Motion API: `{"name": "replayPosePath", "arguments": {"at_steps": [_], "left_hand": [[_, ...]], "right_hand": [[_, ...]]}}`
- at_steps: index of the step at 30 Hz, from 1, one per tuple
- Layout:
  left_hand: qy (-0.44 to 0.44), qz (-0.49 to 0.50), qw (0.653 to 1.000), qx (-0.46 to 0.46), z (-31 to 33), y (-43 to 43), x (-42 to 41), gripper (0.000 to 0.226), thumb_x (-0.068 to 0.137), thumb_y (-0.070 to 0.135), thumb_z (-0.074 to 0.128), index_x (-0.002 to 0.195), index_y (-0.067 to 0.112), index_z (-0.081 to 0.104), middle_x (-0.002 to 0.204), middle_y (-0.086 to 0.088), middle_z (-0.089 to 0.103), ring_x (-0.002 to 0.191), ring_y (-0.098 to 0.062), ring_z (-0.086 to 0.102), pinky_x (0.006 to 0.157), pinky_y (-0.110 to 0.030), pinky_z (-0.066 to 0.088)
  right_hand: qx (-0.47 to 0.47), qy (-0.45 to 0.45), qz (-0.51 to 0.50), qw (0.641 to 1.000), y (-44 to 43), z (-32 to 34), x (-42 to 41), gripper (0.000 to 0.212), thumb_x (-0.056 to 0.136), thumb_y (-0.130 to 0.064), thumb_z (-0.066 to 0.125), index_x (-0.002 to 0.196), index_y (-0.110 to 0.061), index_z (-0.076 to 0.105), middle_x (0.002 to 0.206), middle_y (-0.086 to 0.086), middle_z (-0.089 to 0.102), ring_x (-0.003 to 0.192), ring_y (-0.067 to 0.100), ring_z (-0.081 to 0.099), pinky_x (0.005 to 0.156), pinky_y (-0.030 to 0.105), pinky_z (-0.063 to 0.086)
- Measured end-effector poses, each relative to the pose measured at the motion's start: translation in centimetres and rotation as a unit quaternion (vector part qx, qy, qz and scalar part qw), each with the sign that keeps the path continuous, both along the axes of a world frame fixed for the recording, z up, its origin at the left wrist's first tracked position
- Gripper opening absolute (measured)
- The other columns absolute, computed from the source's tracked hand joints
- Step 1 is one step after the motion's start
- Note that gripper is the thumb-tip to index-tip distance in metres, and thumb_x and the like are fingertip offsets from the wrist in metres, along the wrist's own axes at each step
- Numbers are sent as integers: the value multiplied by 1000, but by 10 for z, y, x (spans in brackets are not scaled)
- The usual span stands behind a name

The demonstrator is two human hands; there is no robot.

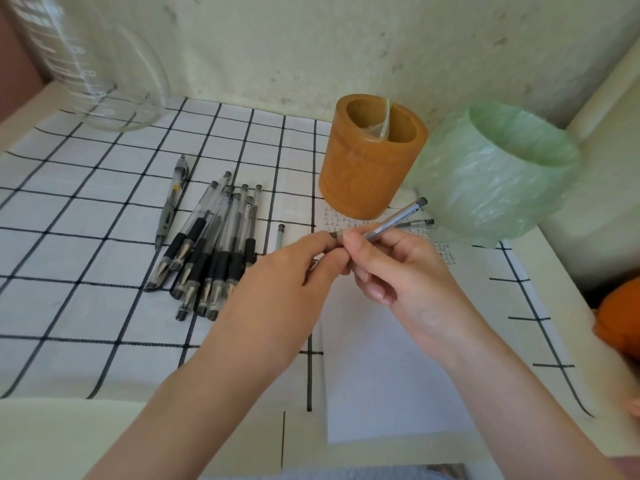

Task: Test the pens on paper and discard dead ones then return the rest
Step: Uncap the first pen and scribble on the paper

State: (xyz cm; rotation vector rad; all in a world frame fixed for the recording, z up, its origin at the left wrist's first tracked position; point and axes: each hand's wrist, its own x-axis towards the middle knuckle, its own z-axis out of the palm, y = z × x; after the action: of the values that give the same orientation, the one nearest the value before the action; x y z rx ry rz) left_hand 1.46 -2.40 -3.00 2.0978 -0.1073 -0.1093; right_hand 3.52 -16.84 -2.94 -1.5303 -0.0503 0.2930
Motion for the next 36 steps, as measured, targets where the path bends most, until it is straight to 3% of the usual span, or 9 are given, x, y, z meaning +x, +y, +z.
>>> {"name": "replayPosePath", "arguments": {"at_steps": [5,10,15,20,23,25,29,32,36], "left_hand": [[-15,-5,999,-50,0,1,0,23,87,41,44,74,32,61,43,8,40,39,-8,30,41,-15,25],[-18,-6,998,-62,4,4,-1,20,86,44,49,82,34,66,41,5,34,35,-10,27,38,-14,23],[8,-5,998,61,6,6,-6,44,71,70,32,90,39,58,42,9,43,42,-10,44,39,-17,30],[-1,-43,970,241,2,10,-5,37,83,62,42,117,49,52,57,15,41,54,-3,45,57,-17,43],[-7,-79,952,296,0,9,-6,46,83,64,43,128,54,40,61,15,36,69,-4,43,62,-18,38],[-17,-90,944,316,-4,9,-4,47,85,61,44,131,55,35,72,13,50,78,-6,51,64,-19,37],[-19,-107,933,343,-11,7,0,46,88,57,44,132,55,33,109,13,63,102,-8,59,69,-19,36],[-14,-108,934,340,-13,6,1,46,89,54,44,133,55,31,113,13,62,105,-8,58,71,-19,36],[-21,-105,938,331,-16,4,2,43,90,50,45,132,54,34,112,12,62,105,-10,58,72,-19,39]], "right_hand": [[8,6,5,1000,-1,-1,0,22,72,-32,63,80,-12,66,50,-3,49,42,7,35,45,16,25],[29,3,-3,1000,-1,3,0,11,74,-29,64,70,-18,66,47,-5,43,41,9,32,46,14,29],[76,38,-96,992,-1,1,4,25,86,-19,62,62,-13,57,48,-1,50,35,11,40,35,18,26],[79,11,-179,981,-14,-4,12,12,90,-14,55,82,-6,58,55,5,62,47,20,62,38,21,35],[31,-10,-175,984,-11,-12,11,16,93,-17,53,93,-7,65,71,13,72,64,26,71,40,23,41],[-2,-22,-176,984,-7,-18,11,20,92,-21,57,90,-6,69,74,14,74,66,26,72,39,23,38],[-79,-71,-210,972,-1,-27,12,29,81,-23,72,64,-3,61,50,9,62,41,13,55,39,16,33],[-139,-136,-217,956,4,-33,13,43,77,-24,76,49,-7,48,40,-2,46,40,10,40,47,16,34],[-161,-179,-233,942,5,-45,17,44,81,-11,71,50,-6,40,42,-9,37,46,7,32,49,20,29]]}}
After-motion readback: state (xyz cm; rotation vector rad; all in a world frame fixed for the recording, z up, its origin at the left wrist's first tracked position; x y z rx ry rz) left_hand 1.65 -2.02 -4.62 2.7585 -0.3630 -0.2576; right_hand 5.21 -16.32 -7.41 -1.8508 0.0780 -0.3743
